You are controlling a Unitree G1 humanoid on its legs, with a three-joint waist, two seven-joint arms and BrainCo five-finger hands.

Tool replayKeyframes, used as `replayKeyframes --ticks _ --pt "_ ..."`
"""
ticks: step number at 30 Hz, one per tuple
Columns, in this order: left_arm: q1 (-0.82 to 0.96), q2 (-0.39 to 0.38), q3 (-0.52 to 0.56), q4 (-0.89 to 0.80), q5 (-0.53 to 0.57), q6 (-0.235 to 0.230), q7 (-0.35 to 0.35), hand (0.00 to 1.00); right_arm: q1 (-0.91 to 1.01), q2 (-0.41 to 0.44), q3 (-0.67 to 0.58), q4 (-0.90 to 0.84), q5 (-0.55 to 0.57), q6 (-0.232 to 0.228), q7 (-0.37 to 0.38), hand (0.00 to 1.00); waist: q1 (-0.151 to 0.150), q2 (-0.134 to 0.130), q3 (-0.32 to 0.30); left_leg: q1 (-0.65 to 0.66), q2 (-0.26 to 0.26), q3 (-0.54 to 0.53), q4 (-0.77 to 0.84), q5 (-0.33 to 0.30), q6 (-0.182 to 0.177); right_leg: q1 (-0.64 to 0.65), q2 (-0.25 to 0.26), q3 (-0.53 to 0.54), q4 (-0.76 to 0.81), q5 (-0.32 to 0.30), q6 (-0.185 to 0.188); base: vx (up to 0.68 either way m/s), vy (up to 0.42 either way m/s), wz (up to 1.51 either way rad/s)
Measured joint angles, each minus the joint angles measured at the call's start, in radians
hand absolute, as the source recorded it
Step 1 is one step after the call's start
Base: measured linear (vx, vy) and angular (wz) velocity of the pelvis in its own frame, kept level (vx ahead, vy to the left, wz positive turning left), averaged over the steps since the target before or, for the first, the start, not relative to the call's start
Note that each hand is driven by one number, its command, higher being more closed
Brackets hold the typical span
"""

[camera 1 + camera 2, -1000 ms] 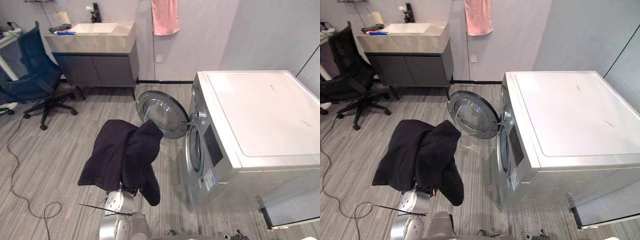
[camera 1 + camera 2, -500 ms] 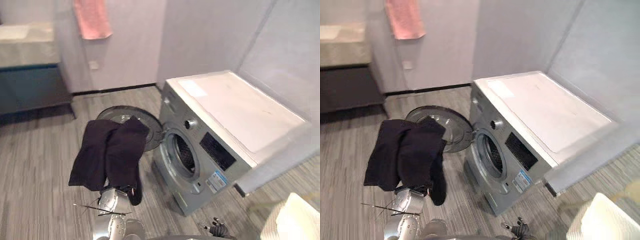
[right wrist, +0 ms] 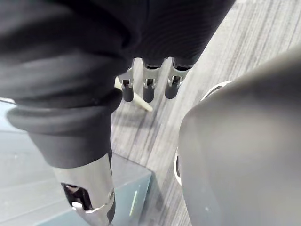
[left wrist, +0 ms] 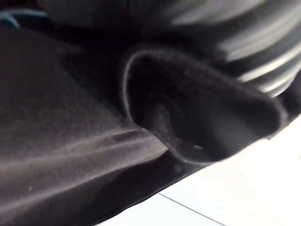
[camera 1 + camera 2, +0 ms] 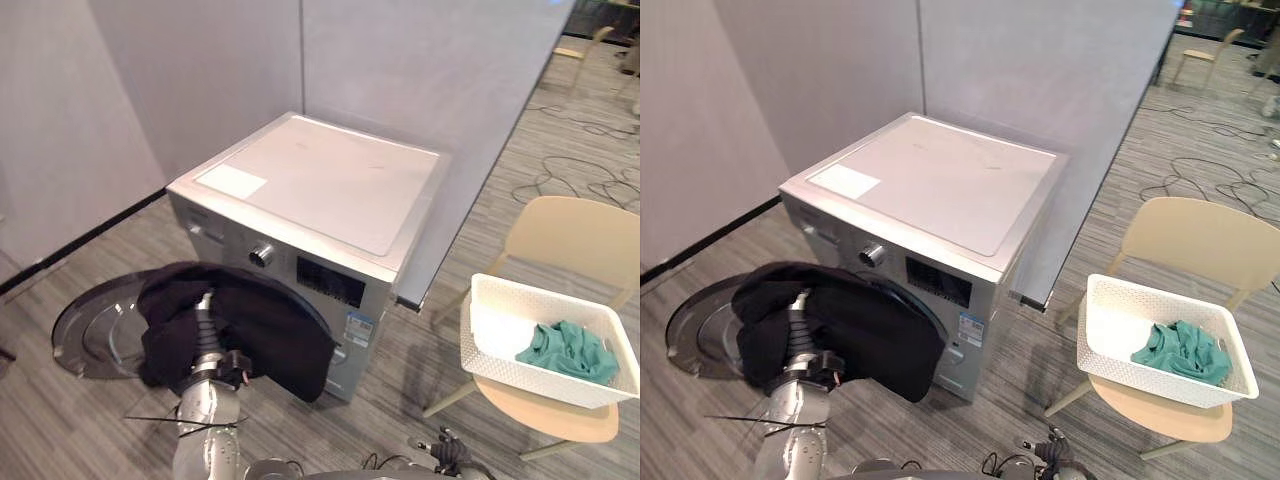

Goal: Pick up the laundry basket with both hands and put the clothes into the washing machine.

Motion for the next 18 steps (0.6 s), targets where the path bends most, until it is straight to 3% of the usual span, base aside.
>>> replayKeyframes --ticks 2,5,9,12,13,15,16,17,18 --pt "0.004 0.000 0.032 -0.012 0.001 -0.013 0.016 1.00 -0.011 -0.024 0.059 0.017 -0.009 0.002 0.000 0.00 0.017 0.013 -0.017 0.003 -0.027 -0.098 -0.040 -0.002 -0.006 -0.043 0.029 0.080 0.002 0.003 0.013 0.06 0.066 -1.06" --pt "0.002 0.000 0.037 -0.021 -0.001 -0.030 0.025 1.00 -0.022 -0.020 0.085 0.036 -0.008 0.003 -0.004 0.00 0.009 -0.007 -0.021 -0.006 -0.065 -0.154 -0.045 -0.006 -0.019 -0.090 0.033 0.142 -0.008 0.047 0.028 0.06 0.092 -0.64" --pt "0.004 -0.001 0.052 -0.021 -0.001 -0.036 0.041 1.00 -0.029 -0.009 0.086 0.050 -0.003 -0.009 -0.030 0.00 0.001 -0.032 -0.017 0.032 -0.098 -0.129 -0.097 -0.023 -0.047 -0.124 0.032 0.213 -0.022 0.084 0.036 0.04 0.146 -0.53" --pt "0.010 -0.001 0.091 -0.021 -0.001 -0.042 0.041 1.00 -0.038 -0.010 0.107 0.049 0.005 -0.014 -0.044 0.00 0.002 -0.031 0.004 0.055 -0.086 -0.065 -0.081 -0.045 -0.058 -0.133 0.053 0.271 -0.059 0.130 0.038 -0.04 0.140 -0.71" --pt "0.007 -0.001 0.097 -0.021 -0.001 -0.044 0.041 1.00 -0.044 -0.011 0.107 0.046 0.002 -0.014 -0.044 0.00 0.002 -0.022 0.010 0.054 -0.076 -0.051 -0.074 -0.062 -0.057 -0.139 0.059 0.267 -0.063 0.134 0.034 -0.11 0.153 -0.52" --pt "0.002 -0.002 0.116 -0.021 -0.001 -0.049 0.041 1.00 -0.064 -0.018 0.104 0.039 -0.008 -0.011 -0.044 0.00 -0.009 -0.012 0.020 0.065 -0.045 0.001 -0.099 -0.110 -0.039 -0.150 0.030 0.142 -0.049 0.107 0.001 -0.11 0.140 -0.37" --pt "0.004 -0.003 0.135 -0.021 -0.001 -0.049 0.043 1.00 -0.067 -0.012 0.106 0.040 -0.035 -0.010 -0.042 0.00 0.004 -0.023 0.023 0.098 -0.036 0.047 -0.149 -0.123 -0.038 -0.152 -0.030 0.026 0.016 0.088 -0.027 -0.03 0.082 -0.50" --pt "0.004 -0.004 0.148 -0.021 -0.001 -0.049 0.046 1.00 -0.068 -0.011 0.106 0.039 -0.046 -0.011 -0.041 0.00 0.014 -0.028 0.026 0.113 -0.035 0.068 -0.157 -0.133 -0.036 -0.154 -0.054 -0.004 0.056 0.082 -0.037 -0.01 0.057 -0.77" --pt "0.007 -0.005 0.172 -0.021 -0.001 -0.049 0.053 1.00 -0.068 -0.007 0.106 0.041 -0.052 -0.009 -0.038 0.00 0.032 -0.039 0.033 0.146 -0.043 0.097 -0.164 -0.149 -0.043 -0.144 -0.080 -0.031 0.084 0.076 -0.005 -0.06 0.008 -0.68"
